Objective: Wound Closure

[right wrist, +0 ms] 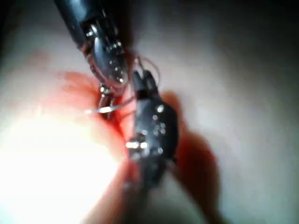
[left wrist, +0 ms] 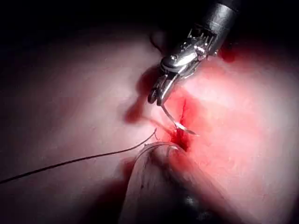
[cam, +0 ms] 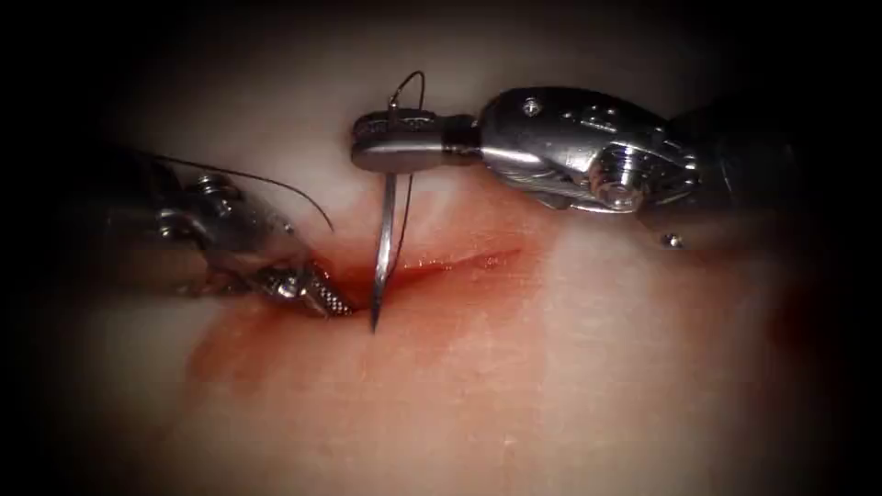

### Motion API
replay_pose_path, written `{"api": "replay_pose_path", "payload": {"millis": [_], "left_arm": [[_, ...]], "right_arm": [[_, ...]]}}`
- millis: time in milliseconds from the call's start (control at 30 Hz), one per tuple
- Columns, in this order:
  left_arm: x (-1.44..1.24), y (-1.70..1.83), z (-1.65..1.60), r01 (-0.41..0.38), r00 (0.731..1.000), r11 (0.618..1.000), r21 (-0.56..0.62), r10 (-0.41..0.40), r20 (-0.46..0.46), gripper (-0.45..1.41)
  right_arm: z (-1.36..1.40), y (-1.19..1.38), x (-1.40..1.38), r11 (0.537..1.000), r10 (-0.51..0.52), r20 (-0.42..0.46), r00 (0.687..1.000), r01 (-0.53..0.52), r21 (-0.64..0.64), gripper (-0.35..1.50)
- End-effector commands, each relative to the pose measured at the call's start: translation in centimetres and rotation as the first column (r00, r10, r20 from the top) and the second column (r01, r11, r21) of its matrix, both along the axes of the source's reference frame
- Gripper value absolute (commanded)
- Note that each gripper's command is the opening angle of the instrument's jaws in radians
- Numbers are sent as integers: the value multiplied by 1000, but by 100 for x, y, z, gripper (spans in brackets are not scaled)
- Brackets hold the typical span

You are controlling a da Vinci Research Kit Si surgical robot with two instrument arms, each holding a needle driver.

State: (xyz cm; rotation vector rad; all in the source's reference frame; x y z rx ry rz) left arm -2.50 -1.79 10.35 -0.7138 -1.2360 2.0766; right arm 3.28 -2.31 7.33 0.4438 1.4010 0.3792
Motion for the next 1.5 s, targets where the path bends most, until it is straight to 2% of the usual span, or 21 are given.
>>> {"api": "replay_pose_path", "payload": {"millis": [33, 167, 300, 567, 667, 767, 933, 1200, 1500], "left_arm": [[-4, -2, 2, 6, 1000, 1000, -3, -6, 3, 27], [1, -4, -3, 12, 1000, 1000, -6, -12, 4, 26], [7, -8, -5, 14, 1000, 1000, -10, -14, 5, 24], [14, -12, -15, 24, 1000, 1000, -12, -24, 10, 22], [18, -9, -37, 37, 999, 999, -11, -37, -9, 21], [18, -6, -75, 40, 999, 998, -50, -40, 8, 12], [1, -14, -93, 31, 1000, 996, -84, -31, -2, 10], [-30, -25, -83, 28, 1000, 995, -94, -28, -5, 9], [-23, -36, -66, 10, 1000, 994, -106, -11, -6, 5]], "right_arm": [[9, 1, 15, 999, -14, 23, 1000, 15, -44, -35], [23, -7, 26, 989, -51, 76, 996, 61, -134, -35], [40, -19, 25, 977, -91, 106, 990, 109, -184, -35], [47, -22, 18, 960, -121, 131, 984, 150, -235, -35], [46, -25, 19, 949, -135, 137, 981, 168, -267, -35], [45, -26, 19, 946, -147, 134, 980, 179, -270, -35], [45, -28, 18, 943, -156, 131, 979, 187, -275, -35], [44, -27, 20, 944, -155, 131, 979, 186, -274, -35], [44, -27, 23, 957, -160, 92, 983, 178, -229, -35]]}}
